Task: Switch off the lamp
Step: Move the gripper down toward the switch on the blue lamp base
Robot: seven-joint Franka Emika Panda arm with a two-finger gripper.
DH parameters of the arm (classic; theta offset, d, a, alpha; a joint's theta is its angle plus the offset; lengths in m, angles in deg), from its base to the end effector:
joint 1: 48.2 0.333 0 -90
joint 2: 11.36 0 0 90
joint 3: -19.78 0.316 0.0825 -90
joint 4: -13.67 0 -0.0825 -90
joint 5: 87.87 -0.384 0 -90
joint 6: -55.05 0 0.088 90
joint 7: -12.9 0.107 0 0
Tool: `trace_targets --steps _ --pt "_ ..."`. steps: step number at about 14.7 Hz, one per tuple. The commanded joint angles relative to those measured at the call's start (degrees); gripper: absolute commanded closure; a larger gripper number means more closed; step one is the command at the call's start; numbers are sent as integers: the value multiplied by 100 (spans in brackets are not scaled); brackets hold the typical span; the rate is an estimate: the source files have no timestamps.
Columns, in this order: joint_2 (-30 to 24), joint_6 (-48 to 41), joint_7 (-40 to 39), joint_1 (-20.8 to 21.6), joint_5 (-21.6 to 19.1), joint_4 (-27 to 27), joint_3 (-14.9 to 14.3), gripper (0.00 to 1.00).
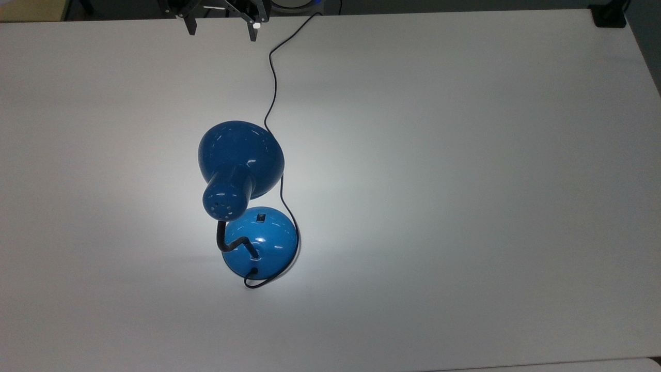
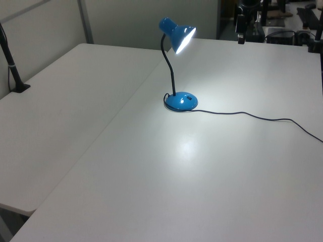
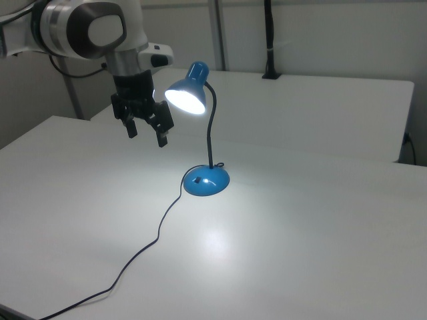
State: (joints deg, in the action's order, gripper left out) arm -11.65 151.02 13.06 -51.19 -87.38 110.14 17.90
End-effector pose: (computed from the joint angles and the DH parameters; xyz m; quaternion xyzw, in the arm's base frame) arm 0.5571 -0.0483 0.5828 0.9990 -0.0434 -0.0020 0.0041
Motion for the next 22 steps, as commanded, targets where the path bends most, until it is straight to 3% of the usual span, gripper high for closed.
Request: trace_targets --steps 1,9,11,12,13,14,19,22 --pt "38 -253 -121 -9 -102 -102 -14 0" --pt "46 -228 -183 -62 -85 -101 -14 0" --pt "55 -193 -279 -71 -76 -93 -14 25" --pt "90 -192 -471 -62 -76 -93 -14 49" --pt "134 -192 -682 -62 -76 -93 -14 82" --pt "160 -192 -928 -62 -85 -93 -14 100" --pt "433 271 -1070 -62 -67 -32 -14 100" --pt "923 824 -1492 -132 -67 13 -14 100"
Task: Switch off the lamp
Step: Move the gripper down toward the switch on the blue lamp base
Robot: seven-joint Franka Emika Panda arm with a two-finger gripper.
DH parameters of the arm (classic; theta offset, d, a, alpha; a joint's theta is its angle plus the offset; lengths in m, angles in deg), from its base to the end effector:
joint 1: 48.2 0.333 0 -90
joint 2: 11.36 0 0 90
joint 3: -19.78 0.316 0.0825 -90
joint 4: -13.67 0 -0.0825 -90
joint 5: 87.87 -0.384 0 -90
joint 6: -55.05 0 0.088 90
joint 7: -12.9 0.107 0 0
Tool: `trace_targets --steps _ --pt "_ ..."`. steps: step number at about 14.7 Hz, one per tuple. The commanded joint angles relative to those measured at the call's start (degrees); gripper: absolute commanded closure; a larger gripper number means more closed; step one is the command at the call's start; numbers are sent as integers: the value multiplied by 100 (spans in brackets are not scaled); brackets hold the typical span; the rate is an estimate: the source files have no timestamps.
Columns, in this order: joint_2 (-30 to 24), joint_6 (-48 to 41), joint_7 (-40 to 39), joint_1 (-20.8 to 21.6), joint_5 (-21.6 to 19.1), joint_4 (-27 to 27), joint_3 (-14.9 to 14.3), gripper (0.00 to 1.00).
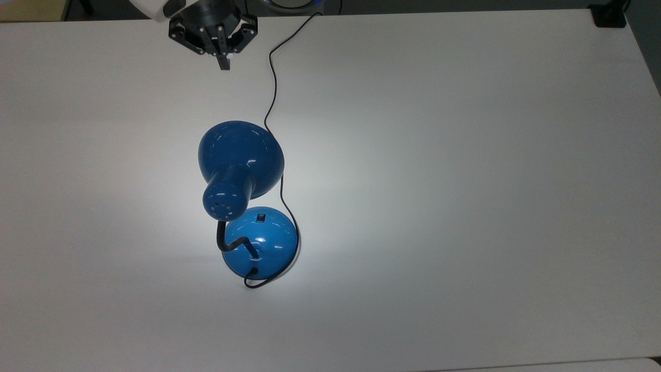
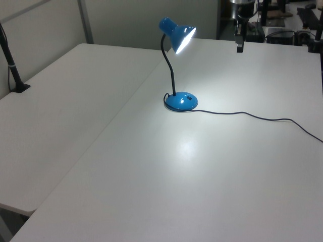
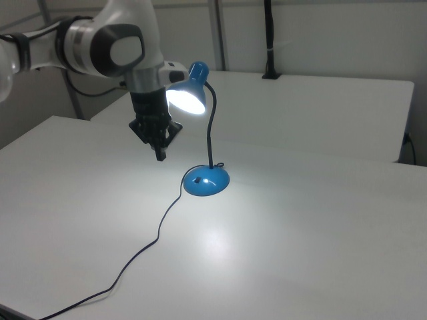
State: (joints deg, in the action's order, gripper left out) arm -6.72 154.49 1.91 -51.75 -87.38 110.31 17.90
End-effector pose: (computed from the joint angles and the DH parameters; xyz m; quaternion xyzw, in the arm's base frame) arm 0.5824 -0.0555 0.5373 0.9986 0.0493 -0.0167 0.0032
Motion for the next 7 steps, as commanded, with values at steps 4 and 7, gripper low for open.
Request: trace_targets --steps 4,7 --pt "819 2276 -317 -23 -41 582 -5 100" --pt "1213 3036 -159 126 -41 646 3 100"
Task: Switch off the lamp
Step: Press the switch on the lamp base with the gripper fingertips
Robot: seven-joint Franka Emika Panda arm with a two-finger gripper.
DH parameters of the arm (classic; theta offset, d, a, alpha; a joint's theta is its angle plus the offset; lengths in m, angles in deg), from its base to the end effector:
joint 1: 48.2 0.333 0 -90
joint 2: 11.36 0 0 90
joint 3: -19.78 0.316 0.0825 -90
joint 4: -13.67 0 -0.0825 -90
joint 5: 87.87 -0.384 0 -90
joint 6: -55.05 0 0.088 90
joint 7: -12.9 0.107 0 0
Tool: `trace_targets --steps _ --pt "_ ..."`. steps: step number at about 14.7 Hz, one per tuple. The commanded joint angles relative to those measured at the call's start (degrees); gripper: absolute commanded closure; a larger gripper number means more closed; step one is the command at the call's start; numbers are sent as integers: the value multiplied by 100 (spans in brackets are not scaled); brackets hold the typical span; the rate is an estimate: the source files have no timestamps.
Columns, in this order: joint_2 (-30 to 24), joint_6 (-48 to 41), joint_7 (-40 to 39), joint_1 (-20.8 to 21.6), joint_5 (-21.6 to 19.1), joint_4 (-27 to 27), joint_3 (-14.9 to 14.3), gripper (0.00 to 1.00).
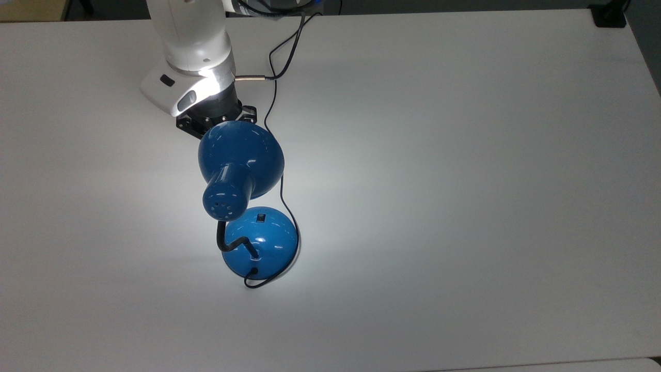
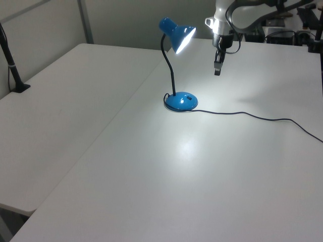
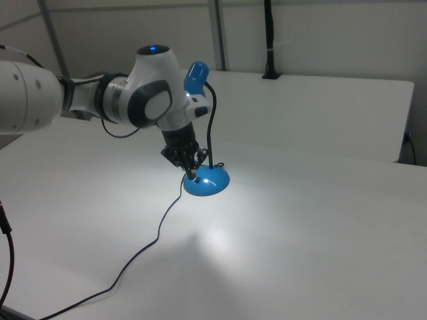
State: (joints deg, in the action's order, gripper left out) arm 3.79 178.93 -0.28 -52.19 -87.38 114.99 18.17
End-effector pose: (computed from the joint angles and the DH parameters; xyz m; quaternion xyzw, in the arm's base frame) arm 0.6408 -0.0619 0.4245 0.9955 0.0688 0.0626 0.0178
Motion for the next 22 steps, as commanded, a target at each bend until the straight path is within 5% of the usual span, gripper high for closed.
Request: trace_targets --steps 1,7,22 --pt "251 758 79 179 -41 161 -23 100" --pt "743 1787 465 425 -15 91 -23 100" --pt "1561 1850 809 618 328 -587 -32 100"
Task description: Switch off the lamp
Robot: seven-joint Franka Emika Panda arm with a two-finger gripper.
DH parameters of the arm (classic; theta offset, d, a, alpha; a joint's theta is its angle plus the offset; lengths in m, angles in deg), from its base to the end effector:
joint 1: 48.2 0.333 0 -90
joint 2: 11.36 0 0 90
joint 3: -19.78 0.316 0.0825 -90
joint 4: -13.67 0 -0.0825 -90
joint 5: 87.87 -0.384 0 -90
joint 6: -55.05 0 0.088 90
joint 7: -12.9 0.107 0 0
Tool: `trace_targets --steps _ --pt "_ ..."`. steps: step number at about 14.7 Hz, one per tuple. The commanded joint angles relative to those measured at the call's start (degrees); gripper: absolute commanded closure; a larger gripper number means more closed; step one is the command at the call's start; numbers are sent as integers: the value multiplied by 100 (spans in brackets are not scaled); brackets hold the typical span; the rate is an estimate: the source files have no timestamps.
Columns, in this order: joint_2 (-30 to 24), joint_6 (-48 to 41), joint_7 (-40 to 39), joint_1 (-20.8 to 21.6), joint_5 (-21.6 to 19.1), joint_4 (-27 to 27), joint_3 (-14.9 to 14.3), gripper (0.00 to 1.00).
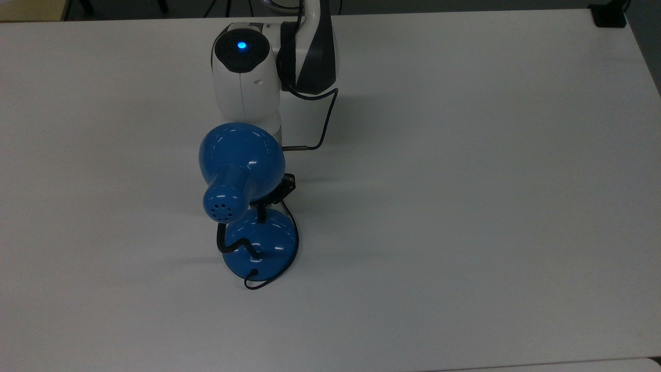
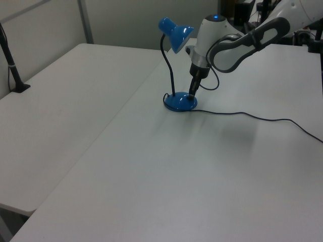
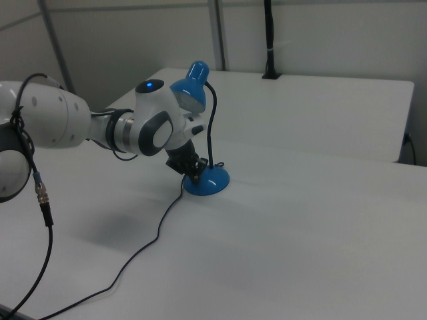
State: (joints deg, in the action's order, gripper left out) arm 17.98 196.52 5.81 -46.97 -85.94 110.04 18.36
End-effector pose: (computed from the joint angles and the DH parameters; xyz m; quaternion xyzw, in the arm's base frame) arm 0.7005 0.0000 0.3319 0.9877 0.0736 0.1357 0.0267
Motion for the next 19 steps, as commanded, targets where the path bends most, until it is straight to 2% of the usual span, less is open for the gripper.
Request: trace_targets --steps 1,2,4,5,7,8,9,10,11,13,16,19 --pt "142 82 200 96 184 -5 -51 100" --pt "82 65 200 96 184 22 -51 100" --pt "-374 -136 278 35 141 240 -42 100" --pt "-594 -425 392 26 141 303 -51 100" --pt "-1095 -1592 446 -27 141 294 -42 97" --pt "-1314 -2066 446 -18 132 294 -42 87" --pt "-1551 -2567 455 -18 114 294 -33 69" --pt "-1789 -3033 463 8 105 294 -16 42" --pt "-2113 -3717 472 35 97 286 2 0" --pt "-2440 -4345 655 96 97 242 19 0" --pt "-2635 -4671 1709 97 114 -12 19 0" --pt "-2635 -4743 1720 53 88 -145 19 0"
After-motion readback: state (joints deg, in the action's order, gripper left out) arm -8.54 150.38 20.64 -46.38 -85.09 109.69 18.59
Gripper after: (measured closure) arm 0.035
